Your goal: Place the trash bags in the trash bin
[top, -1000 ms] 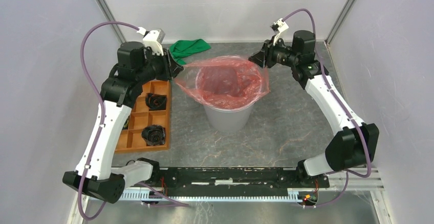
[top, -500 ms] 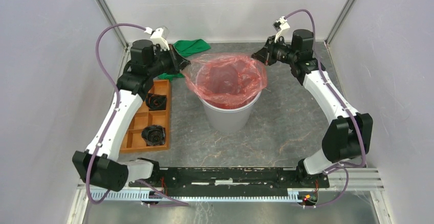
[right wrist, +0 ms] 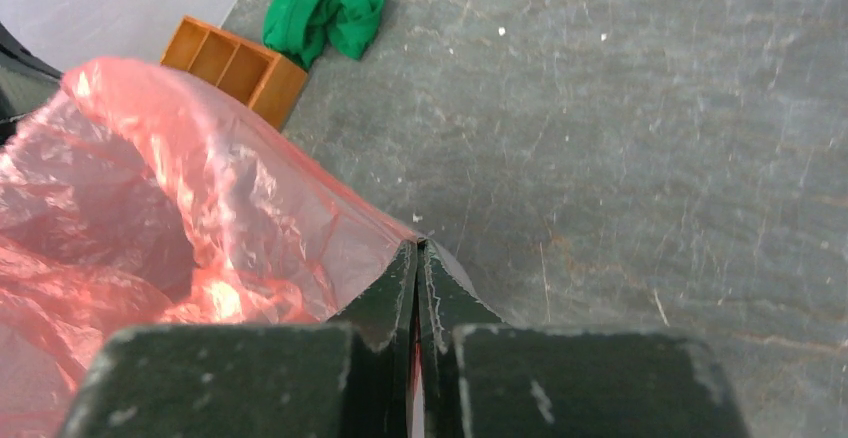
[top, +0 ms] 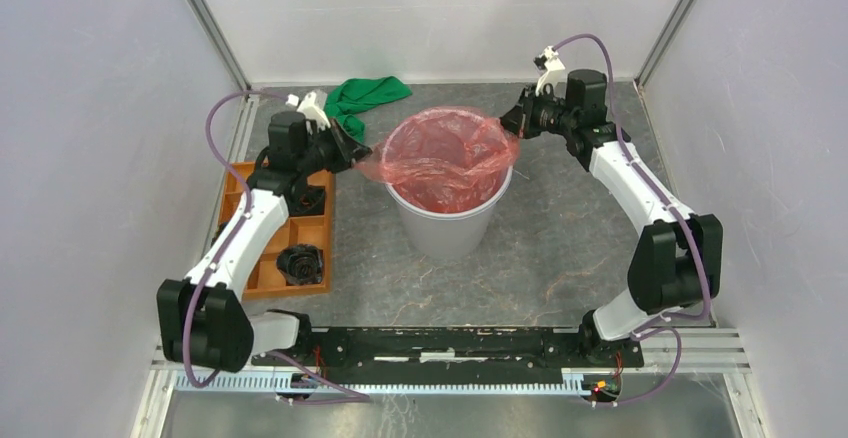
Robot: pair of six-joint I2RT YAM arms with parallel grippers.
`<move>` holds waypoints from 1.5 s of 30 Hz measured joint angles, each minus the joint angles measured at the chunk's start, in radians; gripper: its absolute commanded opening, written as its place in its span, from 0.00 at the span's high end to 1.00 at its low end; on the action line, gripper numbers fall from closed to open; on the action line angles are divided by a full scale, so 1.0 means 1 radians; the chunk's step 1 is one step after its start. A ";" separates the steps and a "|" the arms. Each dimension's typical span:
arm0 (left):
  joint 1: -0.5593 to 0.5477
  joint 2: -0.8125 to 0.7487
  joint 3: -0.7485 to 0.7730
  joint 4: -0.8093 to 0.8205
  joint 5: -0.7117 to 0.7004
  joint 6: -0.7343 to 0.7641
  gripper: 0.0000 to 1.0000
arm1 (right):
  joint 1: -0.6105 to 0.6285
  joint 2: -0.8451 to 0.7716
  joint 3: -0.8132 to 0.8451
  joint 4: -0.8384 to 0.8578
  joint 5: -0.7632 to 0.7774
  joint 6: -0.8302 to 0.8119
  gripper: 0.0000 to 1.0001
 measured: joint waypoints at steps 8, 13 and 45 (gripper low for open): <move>0.000 -0.203 -0.169 -0.005 0.069 -0.048 0.80 | 0.000 -0.069 -0.097 -0.053 0.040 -0.001 0.91; -0.001 -0.308 -0.270 0.081 0.157 -0.160 0.81 | 0.000 -0.154 -0.097 -0.122 0.095 -0.019 0.75; -0.002 -0.553 -0.226 -0.124 -0.010 -0.367 0.03 | 0.269 -0.561 -0.108 -0.367 0.270 0.097 0.20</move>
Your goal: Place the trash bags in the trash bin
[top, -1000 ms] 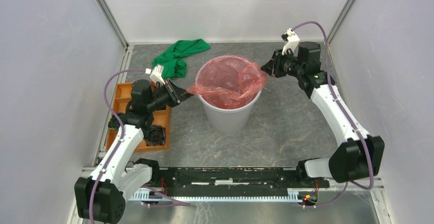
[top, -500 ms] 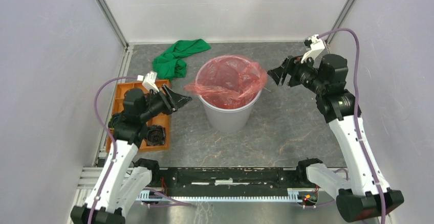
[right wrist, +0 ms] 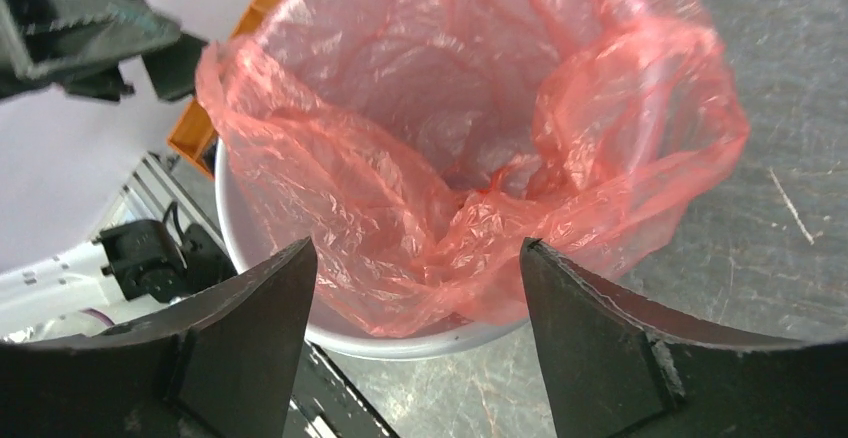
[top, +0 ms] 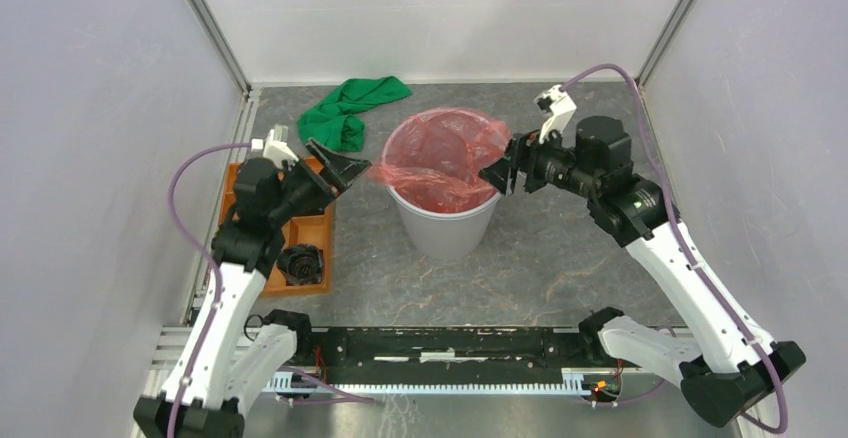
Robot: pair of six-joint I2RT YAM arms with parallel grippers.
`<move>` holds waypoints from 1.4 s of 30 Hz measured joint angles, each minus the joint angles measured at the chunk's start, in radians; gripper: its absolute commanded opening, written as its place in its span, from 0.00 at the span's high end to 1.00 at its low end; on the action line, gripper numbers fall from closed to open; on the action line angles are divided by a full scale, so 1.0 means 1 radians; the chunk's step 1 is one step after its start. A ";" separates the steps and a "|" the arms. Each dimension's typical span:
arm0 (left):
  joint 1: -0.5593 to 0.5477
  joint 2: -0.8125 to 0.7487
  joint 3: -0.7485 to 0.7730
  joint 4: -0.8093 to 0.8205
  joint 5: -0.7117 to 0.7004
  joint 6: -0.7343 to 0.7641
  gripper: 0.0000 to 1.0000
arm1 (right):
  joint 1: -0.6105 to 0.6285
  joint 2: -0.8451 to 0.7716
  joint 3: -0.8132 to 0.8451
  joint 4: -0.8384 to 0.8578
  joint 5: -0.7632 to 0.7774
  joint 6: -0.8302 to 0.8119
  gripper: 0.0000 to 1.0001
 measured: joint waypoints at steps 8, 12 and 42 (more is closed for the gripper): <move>0.000 0.162 0.045 0.004 0.002 -0.005 0.15 | 0.116 0.024 0.005 -0.083 0.193 -0.077 0.45; 0.000 0.164 0.050 0.008 0.003 0.014 0.25 | 0.125 0.017 0.007 -0.107 0.225 -0.109 0.58; 0.000 0.005 -0.137 0.075 0.244 0.062 0.98 | 0.129 -0.205 -0.246 -0.121 0.077 -0.133 1.00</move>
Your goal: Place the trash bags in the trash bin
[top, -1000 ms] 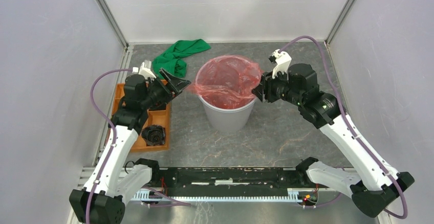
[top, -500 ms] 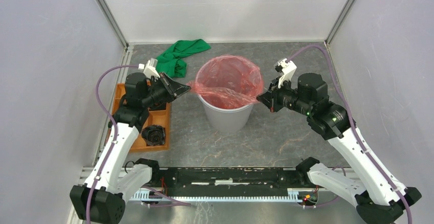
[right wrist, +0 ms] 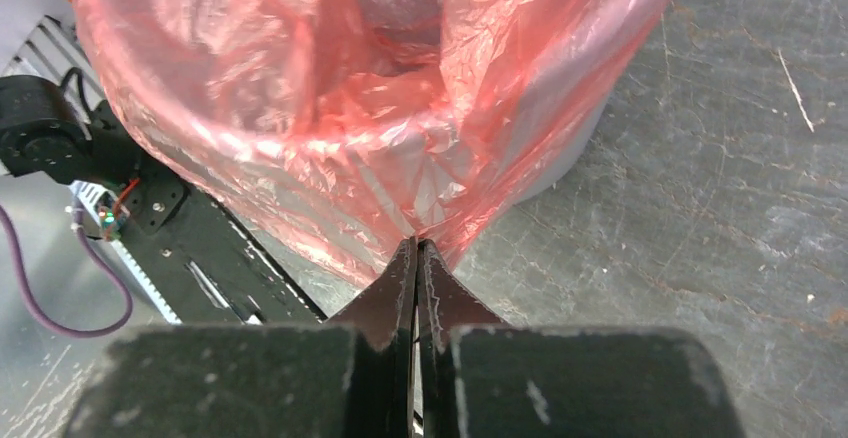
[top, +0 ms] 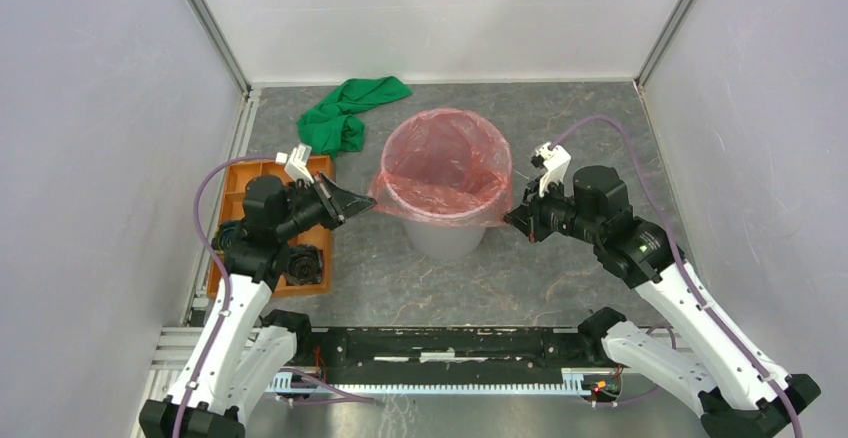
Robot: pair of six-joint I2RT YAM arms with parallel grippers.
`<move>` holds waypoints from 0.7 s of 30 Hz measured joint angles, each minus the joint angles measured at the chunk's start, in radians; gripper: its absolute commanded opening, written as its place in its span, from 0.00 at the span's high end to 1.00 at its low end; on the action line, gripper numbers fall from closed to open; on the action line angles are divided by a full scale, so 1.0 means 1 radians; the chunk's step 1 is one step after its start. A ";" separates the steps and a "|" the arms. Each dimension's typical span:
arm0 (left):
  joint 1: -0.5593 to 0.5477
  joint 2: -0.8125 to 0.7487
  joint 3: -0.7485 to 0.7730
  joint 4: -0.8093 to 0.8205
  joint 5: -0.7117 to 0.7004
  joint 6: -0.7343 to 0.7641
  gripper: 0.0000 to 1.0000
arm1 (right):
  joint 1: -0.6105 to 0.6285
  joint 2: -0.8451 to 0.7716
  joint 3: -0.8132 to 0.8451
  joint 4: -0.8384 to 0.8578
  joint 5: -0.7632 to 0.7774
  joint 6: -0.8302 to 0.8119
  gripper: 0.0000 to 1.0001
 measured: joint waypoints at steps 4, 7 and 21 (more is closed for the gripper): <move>0.000 -0.009 -0.042 0.009 0.000 0.000 0.98 | 0.001 -0.011 -0.032 0.013 0.045 -0.010 0.99; 0.000 0.009 -0.069 0.019 -0.002 -0.001 0.98 | 0.001 -0.013 -0.060 0.054 0.094 -0.022 0.80; 0.000 0.151 -0.082 0.093 -0.007 0.004 0.98 | -0.038 -0.046 -0.108 0.058 0.645 -0.109 0.29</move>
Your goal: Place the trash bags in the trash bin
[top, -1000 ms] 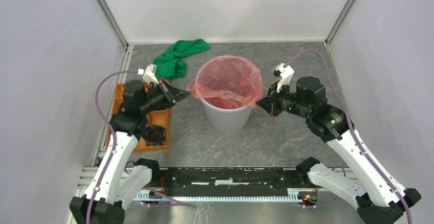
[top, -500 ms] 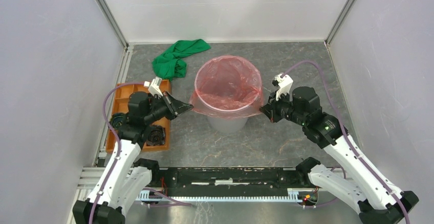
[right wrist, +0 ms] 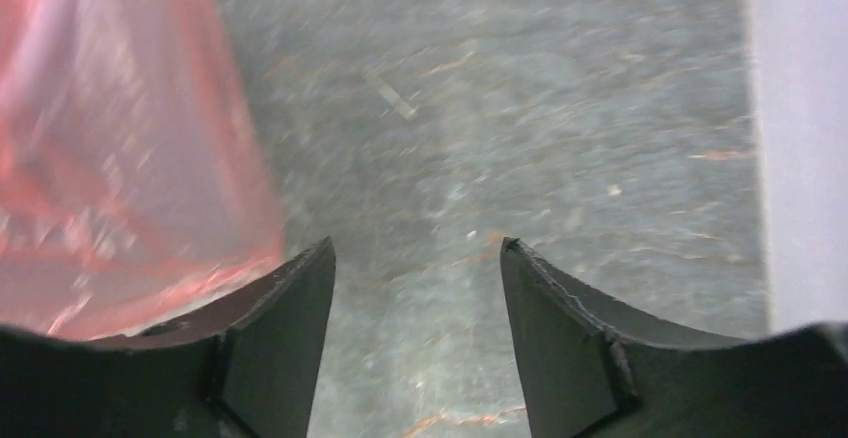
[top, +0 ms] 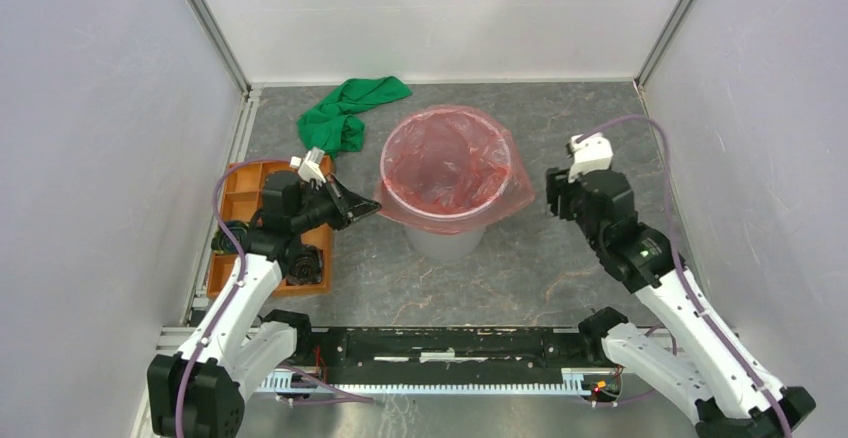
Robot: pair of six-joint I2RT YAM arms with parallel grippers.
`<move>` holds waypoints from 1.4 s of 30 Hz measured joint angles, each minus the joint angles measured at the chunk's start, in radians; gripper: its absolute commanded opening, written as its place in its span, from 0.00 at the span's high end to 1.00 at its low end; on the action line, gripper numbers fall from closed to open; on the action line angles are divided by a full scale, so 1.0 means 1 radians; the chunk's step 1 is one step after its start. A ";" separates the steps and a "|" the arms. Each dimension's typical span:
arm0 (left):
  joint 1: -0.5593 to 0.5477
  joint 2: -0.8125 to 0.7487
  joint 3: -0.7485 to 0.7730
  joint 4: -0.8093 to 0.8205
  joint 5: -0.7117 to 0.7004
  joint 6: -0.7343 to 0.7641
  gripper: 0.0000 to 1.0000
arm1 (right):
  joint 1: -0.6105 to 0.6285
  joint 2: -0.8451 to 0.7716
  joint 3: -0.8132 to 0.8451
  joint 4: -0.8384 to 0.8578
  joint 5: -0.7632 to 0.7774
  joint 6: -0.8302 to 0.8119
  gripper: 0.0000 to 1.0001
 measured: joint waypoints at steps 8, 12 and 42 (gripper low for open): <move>0.000 0.045 0.045 -0.011 -0.004 0.012 0.98 | -0.329 0.064 0.084 0.146 -0.224 0.041 0.21; 0.000 0.048 0.051 -0.011 -0.005 0.012 0.98 | -0.450 0.143 0.026 0.370 -0.574 0.188 0.20; 0.000 0.090 -0.049 0.061 -0.029 -0.027 0.98 | -0.385 0.452 -0.264 1.021 -1.115 0.555 0.71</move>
